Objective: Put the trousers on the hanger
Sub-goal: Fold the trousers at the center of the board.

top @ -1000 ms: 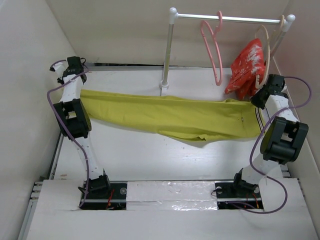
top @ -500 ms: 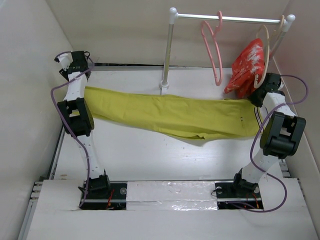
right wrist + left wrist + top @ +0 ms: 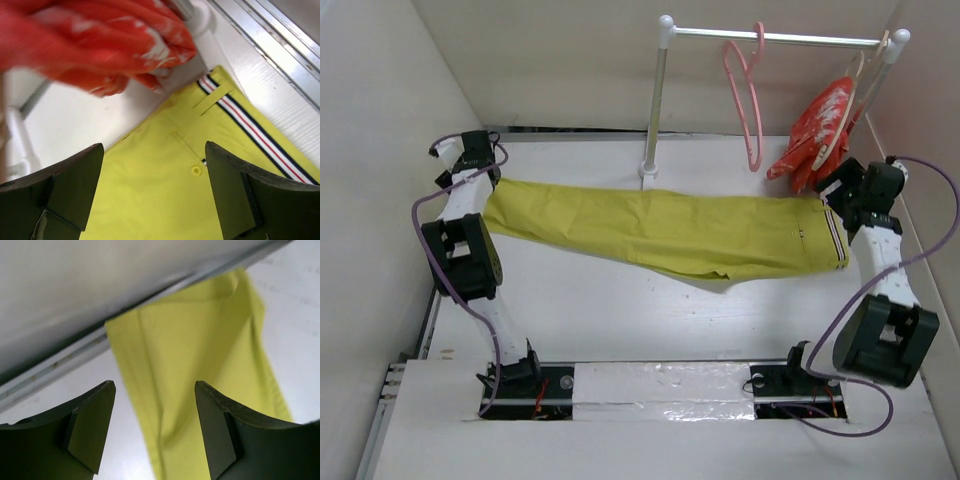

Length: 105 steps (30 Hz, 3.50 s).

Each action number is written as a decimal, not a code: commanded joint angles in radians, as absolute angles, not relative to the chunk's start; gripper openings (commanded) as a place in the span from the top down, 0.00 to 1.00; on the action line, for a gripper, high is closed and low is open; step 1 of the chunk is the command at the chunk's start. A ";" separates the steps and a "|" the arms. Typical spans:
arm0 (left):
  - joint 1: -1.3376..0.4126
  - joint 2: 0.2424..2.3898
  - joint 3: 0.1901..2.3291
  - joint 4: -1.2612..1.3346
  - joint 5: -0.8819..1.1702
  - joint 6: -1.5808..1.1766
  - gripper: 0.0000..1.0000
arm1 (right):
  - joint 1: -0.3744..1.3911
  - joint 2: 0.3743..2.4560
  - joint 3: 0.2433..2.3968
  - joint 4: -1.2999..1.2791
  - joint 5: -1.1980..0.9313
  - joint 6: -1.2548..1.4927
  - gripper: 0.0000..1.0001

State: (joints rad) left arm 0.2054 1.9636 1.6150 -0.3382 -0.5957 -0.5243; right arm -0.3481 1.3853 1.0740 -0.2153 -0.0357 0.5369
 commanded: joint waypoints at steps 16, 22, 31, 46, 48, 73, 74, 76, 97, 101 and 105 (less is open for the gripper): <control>0.262 1.756 1.213 -0.253 -0.267 -0.635 0.35 | -0.403 0.870 0.463 -0.126 -0.223 0.468 0.33; 0.262 1.848 1.259 -0.262 -0.249 -0.653 0.33 | -0.555 0.969 0.336 -0.025 -0.262 0.494 0.26; 0.262 1.914 1.295 -0.227 -0.215 -0.660 0.37 | -0.641 1.313 0.362 0.236 -0.428 0.646 0.31; 0.262 1.767 1.198 -0.282 -0.480 -0.563 1.00 | -0.696 0.988 0.361 0.035 -0.342 0.589 1.00; 0.262 1.688 1.122 -0.301 -0.485 -0.569 1.00 | -0.742 0.922 0.360 -0.055 -0.351 0.572 1.00; -0.171 1.003 0.850 -0.200 -0.135 -0.635 0.92 | -0.834 1.018 0.342 -0.023 -0.325 0.558 0.22; -0.205 0.983 0.836 -0.169 -0.120 -0.650 0.96 | -0.834 1.060 0.357 -0.017 -0.334 0.555 0.28; -0.309 0.963 0.770 -0.123 -0.082 -0.682 1.00 | -0.834 1.078 0.353 0.044 -0.347 0.569 0.39; -0.661 0.911 0.282 0.100 -0.282 -0.796 1.00 | 0.343 0.570 0.707 -0.316 -0.054 0.574 1.00; -0.661 0.902 0.282 0.107 -0.258 -0.813 1.00 | 0.715 0.719 0.900 -0.318 0.119 0.571 1.00; -0.661 0.902 0.261 0.104 -0.252 -0.813 1.00 | 0.963 0.929 1.122 -0.344 0.296 0.545 1.00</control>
State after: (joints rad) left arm -0.6605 0.9169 0.2810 0.0662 -0.2607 -0.7975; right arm 0.8379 0.8577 0.9718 -0.4030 0.1326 0.5529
